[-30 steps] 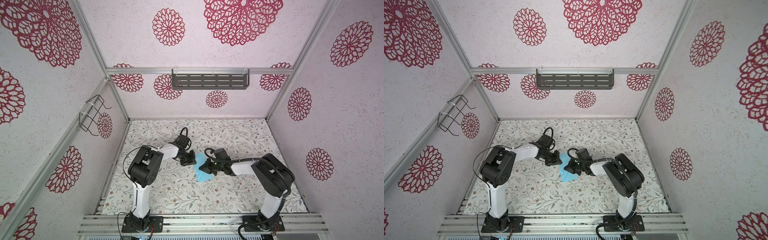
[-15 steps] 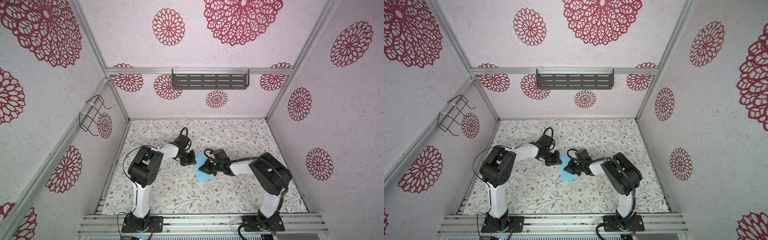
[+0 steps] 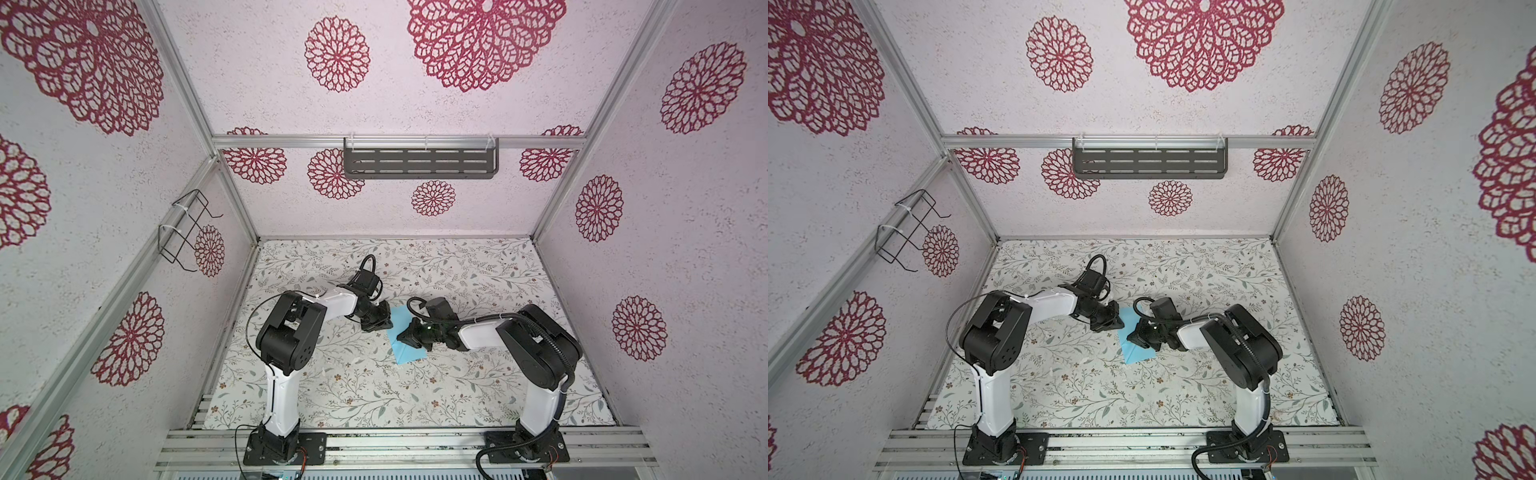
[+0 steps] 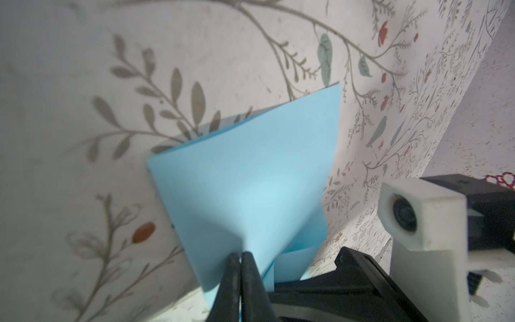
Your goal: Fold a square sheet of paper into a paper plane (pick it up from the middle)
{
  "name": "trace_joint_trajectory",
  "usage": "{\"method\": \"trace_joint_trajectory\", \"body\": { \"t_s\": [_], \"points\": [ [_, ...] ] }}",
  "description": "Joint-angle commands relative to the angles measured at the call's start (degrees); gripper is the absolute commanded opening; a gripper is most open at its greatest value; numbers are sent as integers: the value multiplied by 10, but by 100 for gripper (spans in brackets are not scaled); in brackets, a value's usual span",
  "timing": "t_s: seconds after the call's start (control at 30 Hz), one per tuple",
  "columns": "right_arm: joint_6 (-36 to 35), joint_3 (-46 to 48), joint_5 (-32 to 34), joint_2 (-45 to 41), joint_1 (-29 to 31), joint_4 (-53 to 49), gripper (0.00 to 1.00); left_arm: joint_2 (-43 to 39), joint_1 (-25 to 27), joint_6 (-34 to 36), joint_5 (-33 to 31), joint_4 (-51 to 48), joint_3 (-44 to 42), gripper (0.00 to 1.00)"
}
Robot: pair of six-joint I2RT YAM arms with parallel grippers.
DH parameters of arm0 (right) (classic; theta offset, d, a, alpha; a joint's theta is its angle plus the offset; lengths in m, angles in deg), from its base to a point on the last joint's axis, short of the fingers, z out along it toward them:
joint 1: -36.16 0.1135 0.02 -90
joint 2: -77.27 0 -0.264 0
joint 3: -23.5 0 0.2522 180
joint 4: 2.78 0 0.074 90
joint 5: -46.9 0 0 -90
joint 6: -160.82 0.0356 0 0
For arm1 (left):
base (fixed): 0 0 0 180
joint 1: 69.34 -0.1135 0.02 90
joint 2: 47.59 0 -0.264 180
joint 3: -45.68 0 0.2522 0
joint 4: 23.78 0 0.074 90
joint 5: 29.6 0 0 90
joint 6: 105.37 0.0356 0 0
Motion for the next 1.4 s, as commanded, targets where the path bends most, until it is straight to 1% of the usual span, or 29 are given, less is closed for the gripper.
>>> {"method": "trace_joint_trajectory", "body": {
  "t_s": [0.0,0.2,0.97,1.37],
  "points": [
    [-6,-8,22,2,1,-2,0,16,4,5,-22,-17,-7,7],
    [-13,-4,32,-10,-1,-10,0,15,5,6,-26,-19,-8,7],
    [-15,10,31,-22,-4,-2,1,17,4,6,-31,-24,-1,6],
    [-12,9,29,-12,-4,-2,3,13,4,7,-30,-27,3,6]
  ]
}}
